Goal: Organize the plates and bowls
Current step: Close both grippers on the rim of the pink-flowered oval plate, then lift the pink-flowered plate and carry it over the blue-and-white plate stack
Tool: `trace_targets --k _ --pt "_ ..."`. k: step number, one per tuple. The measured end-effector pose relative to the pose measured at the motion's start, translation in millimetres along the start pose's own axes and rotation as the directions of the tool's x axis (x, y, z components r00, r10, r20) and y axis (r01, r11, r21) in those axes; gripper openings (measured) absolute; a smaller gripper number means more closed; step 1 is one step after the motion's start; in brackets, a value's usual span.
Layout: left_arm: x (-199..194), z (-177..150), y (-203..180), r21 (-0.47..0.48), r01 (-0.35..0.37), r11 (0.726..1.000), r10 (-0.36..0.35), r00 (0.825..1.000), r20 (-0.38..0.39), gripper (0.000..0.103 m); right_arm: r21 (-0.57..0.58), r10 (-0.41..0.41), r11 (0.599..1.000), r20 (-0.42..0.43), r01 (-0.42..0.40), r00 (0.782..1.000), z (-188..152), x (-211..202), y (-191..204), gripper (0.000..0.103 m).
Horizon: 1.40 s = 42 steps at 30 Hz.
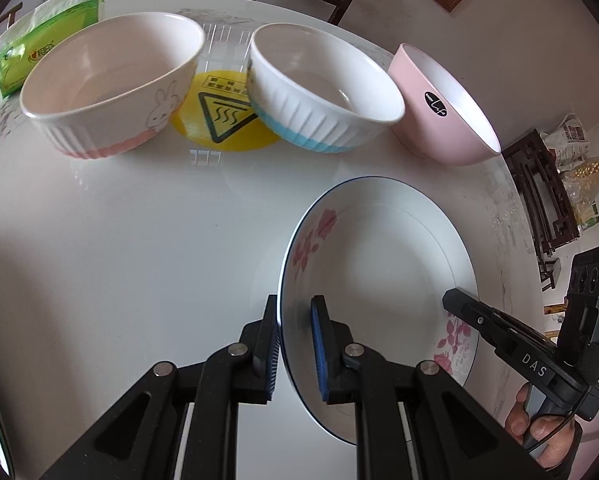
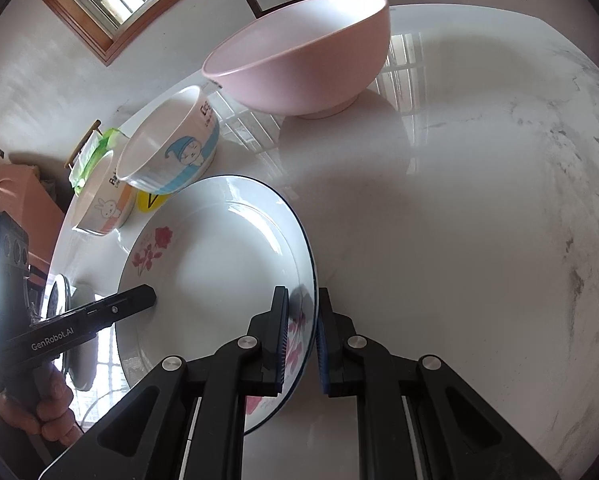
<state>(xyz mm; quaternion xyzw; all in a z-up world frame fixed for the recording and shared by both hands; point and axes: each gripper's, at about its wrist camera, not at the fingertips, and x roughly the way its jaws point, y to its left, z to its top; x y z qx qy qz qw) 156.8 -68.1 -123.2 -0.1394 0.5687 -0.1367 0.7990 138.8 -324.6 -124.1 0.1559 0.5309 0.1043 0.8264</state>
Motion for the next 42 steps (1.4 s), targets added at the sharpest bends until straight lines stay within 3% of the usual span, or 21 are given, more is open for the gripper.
trace_targets --k 12,23,42 --pt "-25.5 -16.1 49.7 -0.041 -0.024 0.999 0.025 0.999 0.025 0.015 -0.079 0.02 0.997 -0.052 -0.024 0.998 -34.7 9.4 59.4 0.013" --pt "-34.4 -29.4 71.7 -0.063 -0.043 0.997 0.047 0.997 0.055 0.016 -0.134 0.041 0.99 -0.085 -0.052 0.996 -47.7 21.9 101.3 0.013" --pt "-38.1 -39.2 77.3 -0.049 -0.041 0.998 0.045 0.996 0.072 0.015 -0.144 0.032 0.989 -0.074 -0.043 0.997 -50.3 24.2 110.0 0.015"
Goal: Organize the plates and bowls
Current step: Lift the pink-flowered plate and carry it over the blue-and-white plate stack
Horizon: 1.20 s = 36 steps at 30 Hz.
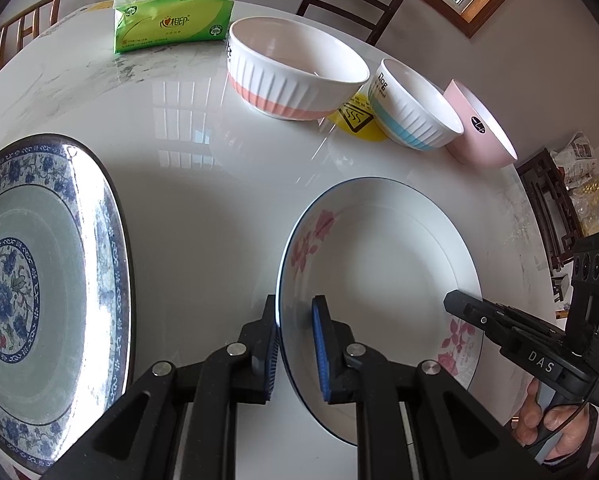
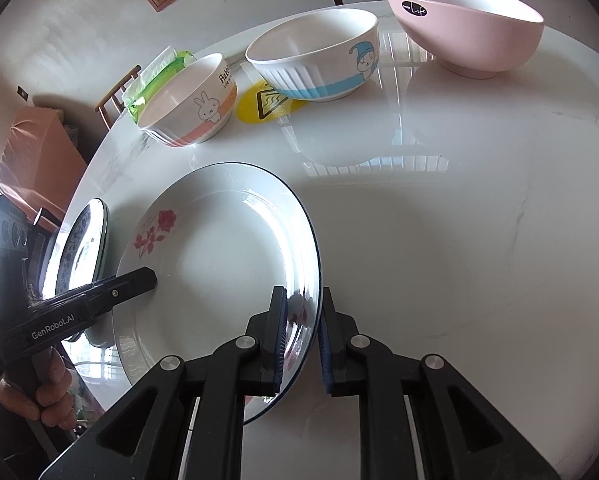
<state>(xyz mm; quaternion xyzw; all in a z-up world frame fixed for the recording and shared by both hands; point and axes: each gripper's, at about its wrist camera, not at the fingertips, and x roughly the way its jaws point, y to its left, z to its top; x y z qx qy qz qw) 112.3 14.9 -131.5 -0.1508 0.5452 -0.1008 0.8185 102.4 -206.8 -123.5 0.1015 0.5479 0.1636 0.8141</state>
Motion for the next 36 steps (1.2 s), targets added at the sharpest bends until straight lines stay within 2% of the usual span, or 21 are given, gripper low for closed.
trace_targets --k 21,36 --pt "-8.5 4.2 1.0 -0.021 -0.012 1.0 0.012 1.0 0.018 0.015 -0.007 0.001 1.0 0.005 -0.001 1.0 4.7 -2.4 9.9 0.014" --pt "-38.5 6.0 11.6 -0.037 -0.014 0.999 0.017 0.998 0.067 0.015 -0.041 0.005 0.999 0.038 -0.003 0.999 13.1 -17.5 29.7 0.014"
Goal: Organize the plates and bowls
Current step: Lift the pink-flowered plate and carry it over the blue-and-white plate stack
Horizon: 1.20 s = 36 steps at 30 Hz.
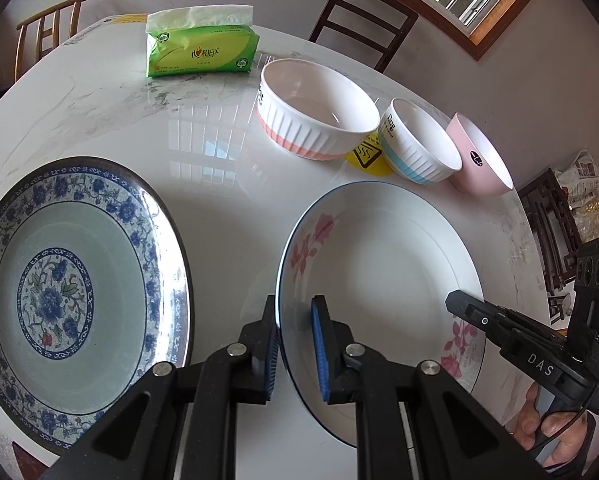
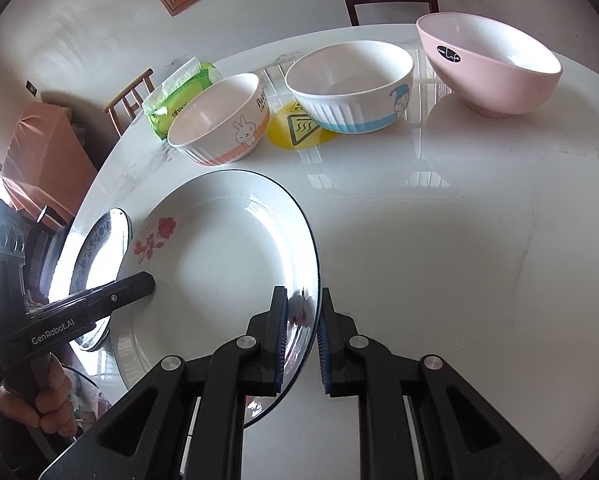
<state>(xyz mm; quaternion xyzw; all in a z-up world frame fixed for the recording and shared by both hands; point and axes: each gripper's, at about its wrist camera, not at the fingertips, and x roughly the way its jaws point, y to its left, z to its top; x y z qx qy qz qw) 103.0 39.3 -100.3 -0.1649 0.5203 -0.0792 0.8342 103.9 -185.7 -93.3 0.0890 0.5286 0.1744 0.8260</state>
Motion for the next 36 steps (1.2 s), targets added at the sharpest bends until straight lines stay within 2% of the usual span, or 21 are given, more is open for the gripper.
trace_targets --k 19,36 --pt "-45.3 1.7 44.3 -0.074 -0.033 0.997 0.039 0.997 0.071 0.015 -0.089 0.036 0.995 0.007 -0.035 0.999 10.8 -4.0 47.5 0.014" --pt "-86.2 -3.7 120.8 -0.206 -0.092 0.974 0.118 0.986 0.119 0.015 -0.192 0.098 0.976 -0.042 -0.104 0.994 19.1 26.1 123.5 0.014"
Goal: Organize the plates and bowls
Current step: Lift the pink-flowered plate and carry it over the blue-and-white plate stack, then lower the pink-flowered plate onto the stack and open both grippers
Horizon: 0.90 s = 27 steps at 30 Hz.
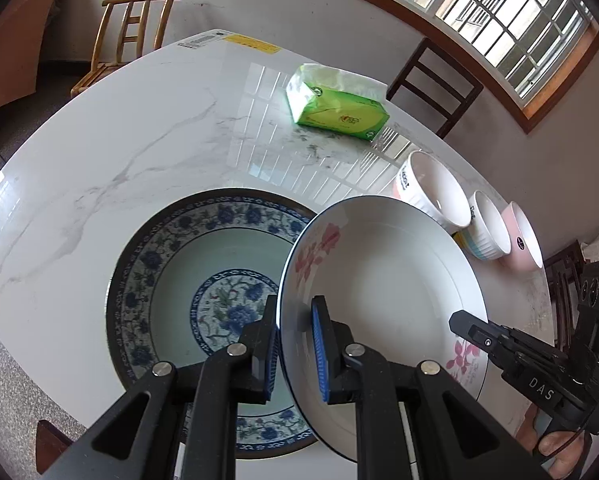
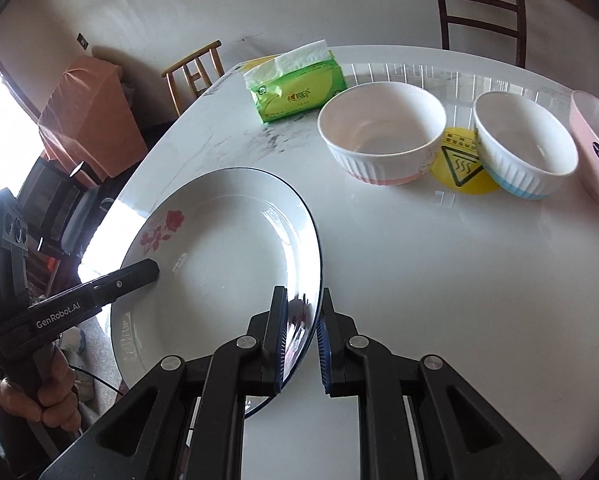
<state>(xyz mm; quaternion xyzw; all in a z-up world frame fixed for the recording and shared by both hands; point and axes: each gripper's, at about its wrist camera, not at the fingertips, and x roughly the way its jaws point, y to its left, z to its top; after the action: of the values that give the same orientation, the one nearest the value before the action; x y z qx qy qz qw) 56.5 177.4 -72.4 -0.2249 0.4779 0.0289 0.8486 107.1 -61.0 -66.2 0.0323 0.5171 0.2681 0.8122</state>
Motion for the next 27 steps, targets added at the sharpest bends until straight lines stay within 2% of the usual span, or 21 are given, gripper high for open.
trace_targets --k 10,16,27 --pt "-9.0 4.4 46.8 -0.072 -0.052 0.996 0.053 0.999 0.01 0.015 -0.056 0.038 0.998 -0.047 -0.041 0.998 8.6 31.4 40.7 0.014" --pt "-8.7 1.5 67.5 -0.102 -0.059 0.993 0.059 0.998 0.0 0.015 -0.074 0.045 0.996 -0.077 -0.05 0.996 7.8 47.1 57.1 0.014" --pt "-3.3 1.8 82.1 -0.127 -0.067 0.99 0.066 0.998 -0.015 0.015 -0.087 0.035 0.995 -0.103 -0.044 0.994 5.7 60.1 68.4 0.014"
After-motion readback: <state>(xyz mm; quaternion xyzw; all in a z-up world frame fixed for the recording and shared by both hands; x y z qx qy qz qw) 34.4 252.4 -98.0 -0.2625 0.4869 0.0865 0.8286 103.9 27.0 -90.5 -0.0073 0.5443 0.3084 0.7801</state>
